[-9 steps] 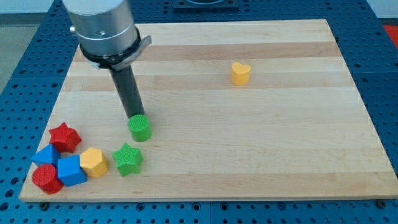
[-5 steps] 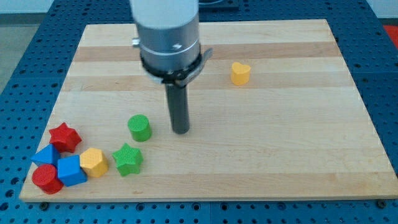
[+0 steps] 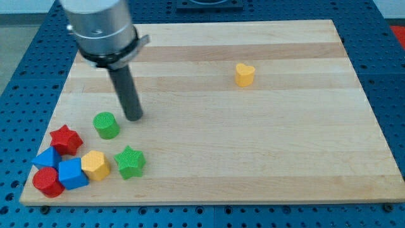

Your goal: Push green circle near to the yellow hexagon

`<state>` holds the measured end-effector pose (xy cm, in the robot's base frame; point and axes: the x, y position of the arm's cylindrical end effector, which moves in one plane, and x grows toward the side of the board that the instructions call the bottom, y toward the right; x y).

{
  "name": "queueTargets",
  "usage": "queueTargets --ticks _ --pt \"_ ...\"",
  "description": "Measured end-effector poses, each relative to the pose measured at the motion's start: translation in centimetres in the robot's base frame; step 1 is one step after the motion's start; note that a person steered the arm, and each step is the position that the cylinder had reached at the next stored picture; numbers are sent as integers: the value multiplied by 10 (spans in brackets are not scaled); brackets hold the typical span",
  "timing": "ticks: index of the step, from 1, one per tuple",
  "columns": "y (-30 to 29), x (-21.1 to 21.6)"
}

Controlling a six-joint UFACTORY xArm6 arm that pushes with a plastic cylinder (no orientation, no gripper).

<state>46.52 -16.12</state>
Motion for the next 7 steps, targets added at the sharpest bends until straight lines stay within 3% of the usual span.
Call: queueTargets --ticks 3,5,7 --pt "-22 35" --pt "-37 4" --pt "-40 39"
